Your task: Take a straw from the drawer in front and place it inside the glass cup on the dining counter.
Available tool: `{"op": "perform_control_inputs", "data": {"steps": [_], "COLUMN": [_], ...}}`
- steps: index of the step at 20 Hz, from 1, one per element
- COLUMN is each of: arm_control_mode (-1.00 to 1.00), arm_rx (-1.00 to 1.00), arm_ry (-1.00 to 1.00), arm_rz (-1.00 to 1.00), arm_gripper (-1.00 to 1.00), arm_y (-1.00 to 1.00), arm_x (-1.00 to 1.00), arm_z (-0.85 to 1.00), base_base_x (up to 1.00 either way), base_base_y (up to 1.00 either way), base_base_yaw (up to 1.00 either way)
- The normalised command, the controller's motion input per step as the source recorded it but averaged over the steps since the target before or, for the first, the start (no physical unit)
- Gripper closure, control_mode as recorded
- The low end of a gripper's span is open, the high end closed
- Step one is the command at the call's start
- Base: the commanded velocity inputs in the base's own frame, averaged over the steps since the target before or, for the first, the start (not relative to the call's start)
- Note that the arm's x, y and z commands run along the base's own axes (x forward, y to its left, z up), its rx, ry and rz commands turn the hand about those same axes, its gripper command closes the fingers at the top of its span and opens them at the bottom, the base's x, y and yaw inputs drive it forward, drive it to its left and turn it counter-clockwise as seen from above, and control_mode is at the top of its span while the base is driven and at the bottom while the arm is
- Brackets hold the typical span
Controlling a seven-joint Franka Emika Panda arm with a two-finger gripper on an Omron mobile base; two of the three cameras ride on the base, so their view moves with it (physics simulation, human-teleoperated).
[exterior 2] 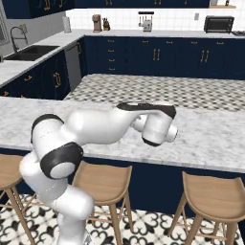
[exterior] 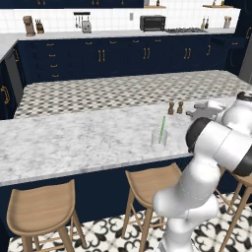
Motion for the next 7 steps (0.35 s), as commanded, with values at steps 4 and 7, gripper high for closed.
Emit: {"op": "perform_control_inputs", "data": {"steps": [4, 7], "arm_control_mode": [-1.0, -1.0], "arm_rx": [0.0, 0.0], "arm_ry": [0.12, 0.19], "arm_rz": [-0.05, -0.06], "arm_gripper": [-1.0, -1.0], "arm_y": [0.41, 0.52], "arm_x": [-0.43, -0.31], "arm_z": [0.28, 0.17], "base_base_x": [0.0, 0.0], "base_base_y": [0.0, 0.0], "base_base_yaw": [0.0, 0.0]}}
